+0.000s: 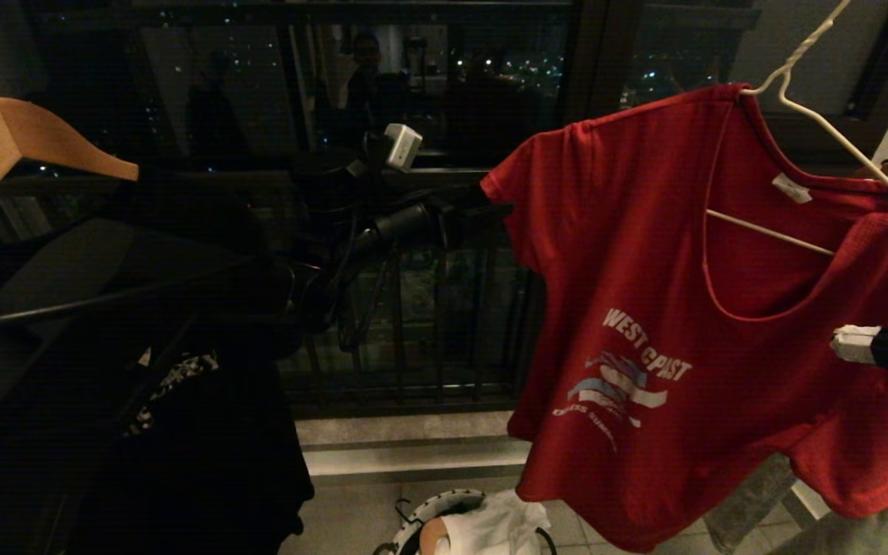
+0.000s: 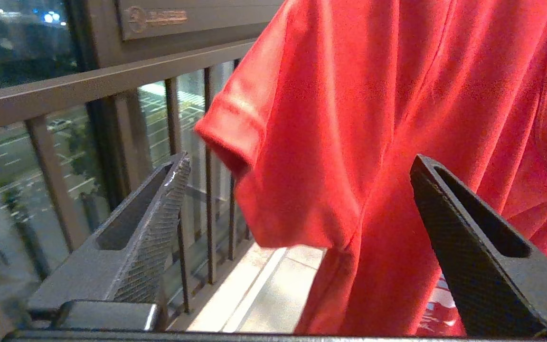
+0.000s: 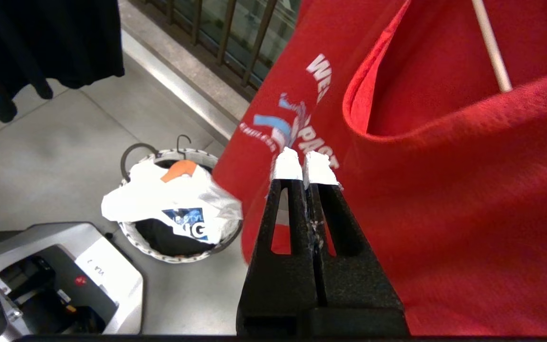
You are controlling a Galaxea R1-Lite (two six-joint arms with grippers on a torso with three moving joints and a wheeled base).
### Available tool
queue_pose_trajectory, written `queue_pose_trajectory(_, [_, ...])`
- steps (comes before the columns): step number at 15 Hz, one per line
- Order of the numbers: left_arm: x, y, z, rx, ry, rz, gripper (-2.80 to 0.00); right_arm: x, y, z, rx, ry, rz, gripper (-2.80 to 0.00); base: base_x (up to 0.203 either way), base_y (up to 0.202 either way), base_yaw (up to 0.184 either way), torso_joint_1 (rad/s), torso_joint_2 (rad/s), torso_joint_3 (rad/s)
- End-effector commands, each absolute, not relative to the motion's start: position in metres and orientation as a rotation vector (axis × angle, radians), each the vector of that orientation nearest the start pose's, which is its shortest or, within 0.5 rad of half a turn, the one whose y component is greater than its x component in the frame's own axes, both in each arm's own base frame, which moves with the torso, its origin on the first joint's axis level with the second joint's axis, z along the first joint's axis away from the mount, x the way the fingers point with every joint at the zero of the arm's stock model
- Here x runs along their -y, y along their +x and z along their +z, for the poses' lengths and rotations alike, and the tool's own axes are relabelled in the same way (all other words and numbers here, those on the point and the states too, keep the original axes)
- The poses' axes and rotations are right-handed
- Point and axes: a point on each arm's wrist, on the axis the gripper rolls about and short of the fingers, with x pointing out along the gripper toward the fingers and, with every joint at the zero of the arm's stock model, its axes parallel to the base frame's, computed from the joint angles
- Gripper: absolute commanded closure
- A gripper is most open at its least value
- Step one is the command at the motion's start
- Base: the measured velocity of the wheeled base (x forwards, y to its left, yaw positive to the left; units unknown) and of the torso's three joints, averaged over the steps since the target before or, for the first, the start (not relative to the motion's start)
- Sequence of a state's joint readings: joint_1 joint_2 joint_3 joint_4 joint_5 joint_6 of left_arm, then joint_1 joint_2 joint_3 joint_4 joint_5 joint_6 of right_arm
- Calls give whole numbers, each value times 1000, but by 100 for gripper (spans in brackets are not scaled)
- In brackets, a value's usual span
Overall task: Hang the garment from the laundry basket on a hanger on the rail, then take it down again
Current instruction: Take the clothes off the clothes rack
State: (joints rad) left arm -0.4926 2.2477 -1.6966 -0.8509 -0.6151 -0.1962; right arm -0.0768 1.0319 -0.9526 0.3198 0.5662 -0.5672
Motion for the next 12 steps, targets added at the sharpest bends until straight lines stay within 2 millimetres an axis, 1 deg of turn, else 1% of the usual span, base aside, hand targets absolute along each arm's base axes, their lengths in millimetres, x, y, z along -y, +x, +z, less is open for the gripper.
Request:
queue_pose_trajectory(1, [236,409,237,220,-155,-1133,-280,-3,115,281,-224,-427,576,0,0,0,0,0,0,0])
queue_pose_trajectory(5, [245,418,233,259,-153,-1141,-280,-4,113,282,-216,-430,575,0,0,0,0,0,0,0])
queue_pose_trajectory(7, [250,421,228,286,-151,-1144,-280,-4,112,283,-214,-431,575,0,0,0,0,0,0,0])
queue_pose_trajectory(12, [252,424,226,301,-146,-1143,-280,-4,112,282,-214,-433,576,0,0,0,0,0,0,0])
